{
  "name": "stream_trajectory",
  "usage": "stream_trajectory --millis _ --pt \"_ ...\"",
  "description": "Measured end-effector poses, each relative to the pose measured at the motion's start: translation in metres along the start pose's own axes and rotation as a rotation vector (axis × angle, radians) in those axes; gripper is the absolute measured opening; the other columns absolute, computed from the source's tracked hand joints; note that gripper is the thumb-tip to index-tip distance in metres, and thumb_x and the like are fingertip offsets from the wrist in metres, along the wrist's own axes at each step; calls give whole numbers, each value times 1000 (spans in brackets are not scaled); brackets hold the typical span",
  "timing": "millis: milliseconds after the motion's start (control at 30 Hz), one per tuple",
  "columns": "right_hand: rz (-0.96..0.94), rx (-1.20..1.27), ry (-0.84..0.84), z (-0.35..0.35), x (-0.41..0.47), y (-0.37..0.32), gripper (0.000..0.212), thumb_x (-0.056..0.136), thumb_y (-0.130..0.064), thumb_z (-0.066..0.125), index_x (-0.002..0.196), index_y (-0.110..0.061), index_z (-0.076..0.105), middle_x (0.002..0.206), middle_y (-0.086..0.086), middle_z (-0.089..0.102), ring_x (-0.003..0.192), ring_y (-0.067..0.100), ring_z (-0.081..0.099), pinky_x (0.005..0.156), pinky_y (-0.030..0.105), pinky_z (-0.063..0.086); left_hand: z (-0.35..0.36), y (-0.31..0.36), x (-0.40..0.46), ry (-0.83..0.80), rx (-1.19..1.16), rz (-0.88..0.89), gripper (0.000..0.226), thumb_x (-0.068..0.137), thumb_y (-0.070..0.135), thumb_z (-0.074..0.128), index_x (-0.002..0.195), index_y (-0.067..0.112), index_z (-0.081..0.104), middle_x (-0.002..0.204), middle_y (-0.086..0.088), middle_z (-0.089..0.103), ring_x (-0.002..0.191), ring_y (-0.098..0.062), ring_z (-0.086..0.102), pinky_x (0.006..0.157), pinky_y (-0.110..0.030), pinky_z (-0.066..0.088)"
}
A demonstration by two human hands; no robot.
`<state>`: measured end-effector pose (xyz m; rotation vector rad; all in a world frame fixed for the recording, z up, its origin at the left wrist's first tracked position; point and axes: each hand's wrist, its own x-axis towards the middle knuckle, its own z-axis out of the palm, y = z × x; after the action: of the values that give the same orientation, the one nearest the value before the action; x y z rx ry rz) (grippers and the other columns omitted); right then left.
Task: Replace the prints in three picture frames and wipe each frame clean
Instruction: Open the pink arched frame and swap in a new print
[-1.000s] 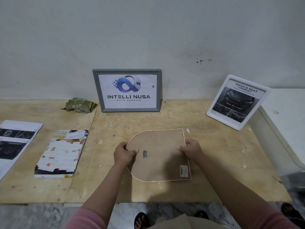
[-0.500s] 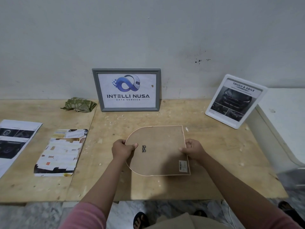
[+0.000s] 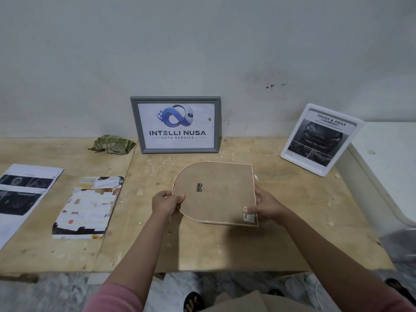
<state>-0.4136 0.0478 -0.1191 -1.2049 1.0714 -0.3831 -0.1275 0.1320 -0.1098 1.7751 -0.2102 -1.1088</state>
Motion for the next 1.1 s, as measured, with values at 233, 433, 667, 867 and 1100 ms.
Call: stream_trajectory --millis 233,433,667,867,1100 --pt "-79 -21 86 8 -11 -5 87 67 22 69 134 -25 39 116 9 65 89 11 67 59 20 53 4 0 -19 -71 -25 32 31 85 0 65 110 12 52 99 -19 62 63 -23 59 46 -28 55" --pt "-134 -29 140 11 -13 -2 79 69 23 66 132 -19 43 115 10 65 86 7 68 69 22 55 11 -1 -28 -155 -28 3 42 86 -8 59 118 15 44 98 -15 60 65 -25 61 39 -28 53" --pt "-164 -513 423 28 -14 2 68 72 -29 75 134 -21 47 123 9 54 114 16 52 102 35 43 21 9 -26 -100 8 32 34 82 -6 64 107 11 49 96 -19 63 65 -26 62 47 -32 57" --pt "-370 -1198 185 67 -29 -28 86 82 -62 52 149 -27 11 158 4 8 144 24 9 118 43 13 36 28 -33 -121 -84 -39 20 80 -9 65 92 2 53 85 -20 63 62 -27 61 38 -29 53" --pt "-628 -1282 318 75 -22 -47 46 98 -31 33 140 -12 41 143 14 45 134 33 39 108 50 33 38 59 -41 -195 -164 -23 20 79 0 71 81 5 52 74 -16 61 56 -22 61 39 -24 53"
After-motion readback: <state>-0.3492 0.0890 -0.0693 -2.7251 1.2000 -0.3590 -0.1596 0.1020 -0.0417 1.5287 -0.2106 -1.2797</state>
